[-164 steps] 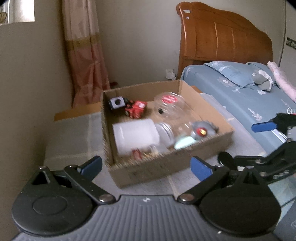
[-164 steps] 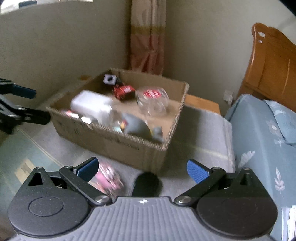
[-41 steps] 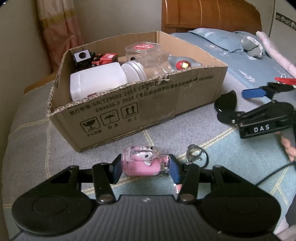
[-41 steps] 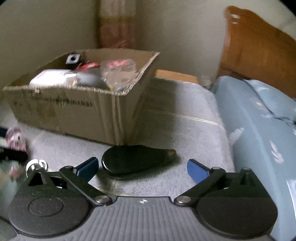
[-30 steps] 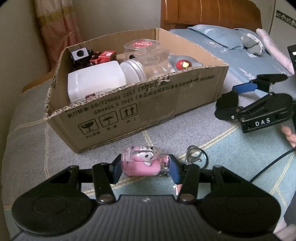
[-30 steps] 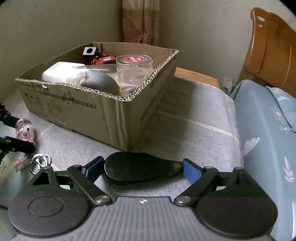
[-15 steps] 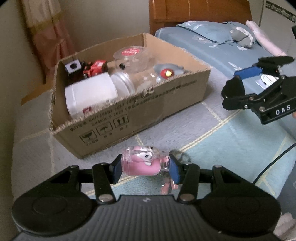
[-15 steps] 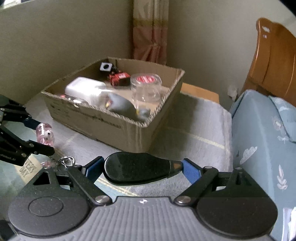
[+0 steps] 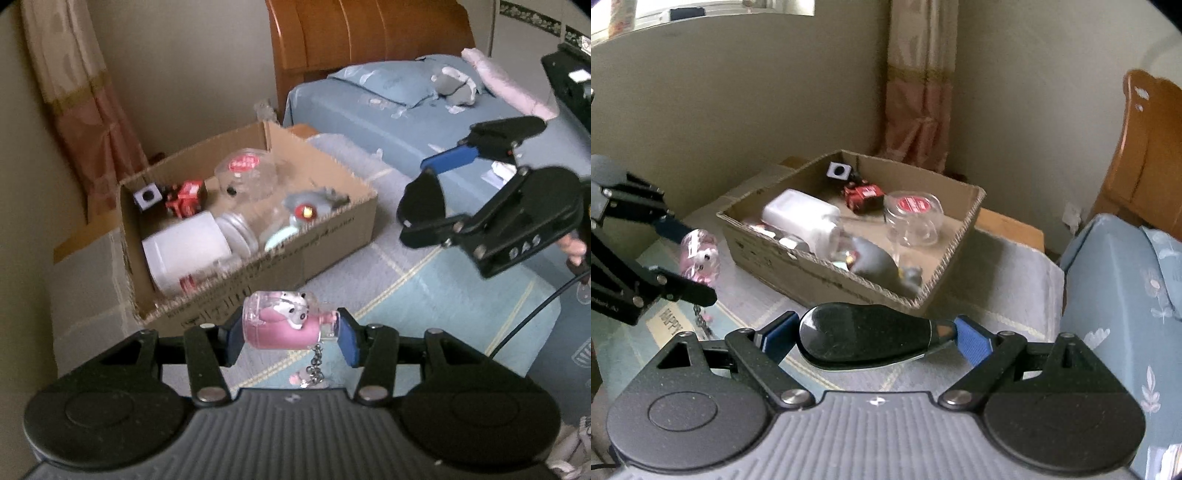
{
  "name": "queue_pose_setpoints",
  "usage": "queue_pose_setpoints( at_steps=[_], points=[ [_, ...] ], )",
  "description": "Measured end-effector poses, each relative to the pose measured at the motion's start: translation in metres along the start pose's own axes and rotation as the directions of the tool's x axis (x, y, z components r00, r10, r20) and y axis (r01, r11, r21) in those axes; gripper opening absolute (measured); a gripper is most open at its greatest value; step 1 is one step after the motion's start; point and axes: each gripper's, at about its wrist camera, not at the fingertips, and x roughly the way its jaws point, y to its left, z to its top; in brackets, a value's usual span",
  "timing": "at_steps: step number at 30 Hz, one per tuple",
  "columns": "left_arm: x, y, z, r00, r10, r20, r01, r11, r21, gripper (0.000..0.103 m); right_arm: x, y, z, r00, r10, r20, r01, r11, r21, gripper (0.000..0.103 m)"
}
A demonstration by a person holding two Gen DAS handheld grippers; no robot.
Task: Organize rigid objects
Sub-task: 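Carry the pink keychain with the left gripper while the right carries the black object to the box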
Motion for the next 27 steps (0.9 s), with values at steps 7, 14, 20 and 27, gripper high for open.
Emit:
queue_pose_setpoints(
  at_steps=[7,14,20,27],
  points=[
    [-0.019,0.011,0.028,0.998,0.01,0.058,-0.01,1.0,0.0,0.05,-0.002,0.006,0.019,1.0,0.013,0.027,-0.012,0.999,-0.032,0.093],
    [-0.019,0.028,0.071,0.991,0.057,0.125,-0.058,0.998,0.005,0.05,-0.001,0.005,0.036,0.999,0.007,0.046,-0.005,0.998,-0.055,0.093],
    [0.007,0.038,0.102,0.99,0.065,0.128,-0.065,0.998,-0.006,0.05,0.0,-0.001,0.046,0.998,-0.003,0.063,0.006,0.999,-0.052,0.093],
    [0.046,0.044,0.126,0.993,0.06,0.097,-0.058,0.998,-0.025,0.05,0.001,-0.01,0.047,0.998,-0.016,0.064,0.019,0.999,-0.042,0.093]
  ],
)
